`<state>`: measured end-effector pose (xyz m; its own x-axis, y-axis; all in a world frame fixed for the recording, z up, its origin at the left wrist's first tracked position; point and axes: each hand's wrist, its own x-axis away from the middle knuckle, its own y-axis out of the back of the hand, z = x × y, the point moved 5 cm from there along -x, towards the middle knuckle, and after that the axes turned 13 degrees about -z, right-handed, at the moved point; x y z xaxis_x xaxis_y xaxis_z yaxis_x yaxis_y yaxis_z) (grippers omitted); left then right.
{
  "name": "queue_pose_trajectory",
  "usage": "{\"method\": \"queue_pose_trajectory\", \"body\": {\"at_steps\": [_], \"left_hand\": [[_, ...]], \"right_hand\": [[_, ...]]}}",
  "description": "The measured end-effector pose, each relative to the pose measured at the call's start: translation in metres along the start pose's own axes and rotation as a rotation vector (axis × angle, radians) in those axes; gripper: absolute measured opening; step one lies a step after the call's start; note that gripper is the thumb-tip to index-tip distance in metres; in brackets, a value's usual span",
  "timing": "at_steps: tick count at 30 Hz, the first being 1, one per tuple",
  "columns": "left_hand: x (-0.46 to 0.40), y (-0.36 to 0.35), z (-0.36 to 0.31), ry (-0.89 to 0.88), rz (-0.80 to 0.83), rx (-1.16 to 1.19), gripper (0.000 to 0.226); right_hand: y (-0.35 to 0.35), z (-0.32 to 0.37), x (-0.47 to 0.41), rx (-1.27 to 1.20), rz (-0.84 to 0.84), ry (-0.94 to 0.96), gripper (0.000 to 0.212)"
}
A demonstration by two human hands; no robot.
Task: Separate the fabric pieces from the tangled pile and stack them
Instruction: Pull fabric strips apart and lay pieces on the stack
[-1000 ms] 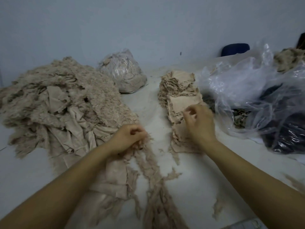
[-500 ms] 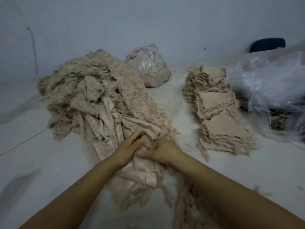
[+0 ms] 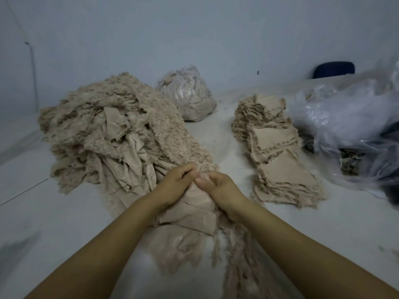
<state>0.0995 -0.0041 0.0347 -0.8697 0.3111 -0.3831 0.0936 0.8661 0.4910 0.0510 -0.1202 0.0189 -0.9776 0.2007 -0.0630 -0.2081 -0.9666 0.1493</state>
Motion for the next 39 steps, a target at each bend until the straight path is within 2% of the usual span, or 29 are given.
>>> {"method": "queue_pose_trajectory", "body": {"at_steps": [2,4,5,7,9,10,11,13,15,16,19,21,23,27,29,31,34,36,37,38,39], "left_hand": [[-0.004,0.011,0.013,0.015,-0.104,-0.169,0.03],[-0.004,0.037,0.037,0.123,-0.252,-0.397,0.033],[-0.002,0.049,0.044,0.173,-0.313,-0.426,0.036],[-0.001,0.051,0.039,0.164,-0.318,-0.491,0.047],[-0.007,0.03,0.013,0.014,-0.248,-0.6,0.058],[-0.009,0.016,-0.001,-0.042,-0.219,-0.599,0.056],[-0.01,-0.001,-0.011,-0.051,-0.165,-0.534,0.05],[-0.008,-0.027,-0.02,0.031,-0.054,-0.221,0.041],[-0.006,-0.035,-0.015,0.175,-0.056,0.07,0.046],[-0.005,-0.035,-0.01,0.211,-0.074,0.12,0.046],[0.002,-0.034,-0.002,0.285,-0.076,0.19,0.042],[0.005,-0.036,-0.003,0.286,-0.058,0.23,0.041],[0.007,-0.043,-0.01,0.24,-0.002,0.22,0.034],[0.013,-0.046,-0.002,0.267,-0.003,0.29,0.038],[0.015,-0.047,0.003,0.258,0.037,0.19,0.041],[0.013,-0.047,0.005,0.264,0.037,0.16,0.043],[0.011,-0.027,0.015,0.296,-0.151,0.154,0.044],[0.013,-0.015,0.02,0.296,-0.208,0.12,0.039],[0.014,-0.015,0.019,0.302,-0.174,0.135,0.031],[0.014,-0.02,0.013,0.321,-0.115,0.19,0.023],[0.011,-0.027,0.007,0.337,-0.057,0.248,0.029]], "right_hand": [[0.012,0.002,-0.001,-0.041,-0.157,0.076,0.033],[0.039,0.0,-0.004,-0.102,-0.335,0.092,0.034],[0.053,-0.003,-0.007,-0.133,-0.379,0.082,0.033],[0.067,-0.006,-0.012,-0.098,-0.363,0.095,0.034],[0.062,-0.011,-0.017,-0.067,-0.29,0.069,0.034],[0.058,-0.013,-0.019,-0.108,-0.268,0.047,0.034],[0.056,-0.014,-0.02,-0.155,-0.281,0.033,0.032],[0.063,-0.016,-0.023,-0.26,-0.4,0.02,0.026],[0.074,-0.02,-0.021,-0.371,-0.524,0.0,0.021],[0.078,-0.023,-0.02,-0.398,-0.555,-0.015,0.022],[0.074,-0.033,-0.018,-0.401,-0.514,-0.121,0.018],[0.064,-0.036,-0.016,-0.37,-0.375,-0.21,0.015],[0.056,-0.034,-0.017,-0.329,-0.282,-0.232,0.03],[0.073,-0.029,-0.023,-0.453,-0.558,-0.201,0.02],[0.073,-0.023,-0.024,-0.397,-0.576,-0.158,0.012],[0.073,-0.016,-0.023,-0.419,-0.623,-0.125,0.014],[0.096,-0.012,-0.025,-0.529,-0.779,-0.108,0.01],[0.108,-0.014,-0.029,-0.445,-0.727,-0.141,0.022],[0.106,-0.016,-0.03,-0.351,-0.661,-0.148,0.027],[0.101,-0.017,-0.03,-0.25,-0.591,-0.123,0.023],[0.094,-0.017,-0.027,-0.186,-0.536,-0.099,0.019]]}}
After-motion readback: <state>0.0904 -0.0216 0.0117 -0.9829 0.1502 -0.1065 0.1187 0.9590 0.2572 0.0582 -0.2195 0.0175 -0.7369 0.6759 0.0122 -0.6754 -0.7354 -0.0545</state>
